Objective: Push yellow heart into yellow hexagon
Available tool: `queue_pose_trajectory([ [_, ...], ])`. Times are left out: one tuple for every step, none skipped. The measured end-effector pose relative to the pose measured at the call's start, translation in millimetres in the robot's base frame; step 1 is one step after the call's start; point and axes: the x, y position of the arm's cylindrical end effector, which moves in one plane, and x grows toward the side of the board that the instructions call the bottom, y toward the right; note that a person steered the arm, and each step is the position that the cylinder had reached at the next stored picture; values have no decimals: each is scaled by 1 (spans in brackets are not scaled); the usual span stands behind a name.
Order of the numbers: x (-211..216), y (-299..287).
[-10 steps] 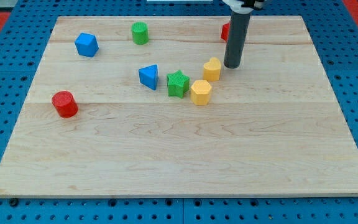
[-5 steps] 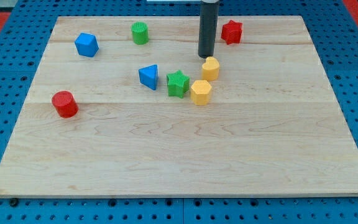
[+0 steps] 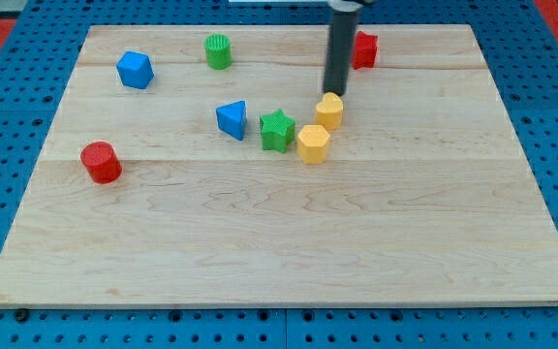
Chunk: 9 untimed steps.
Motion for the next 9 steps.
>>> queue_pose_trajectory([
  [2, -37],
  [6, -2],
  [6, 35],
  [6, 48],
  [-1, 15],
  [14, 5],
  [42, 8],
  [43, 27],
  [42, 55],
])
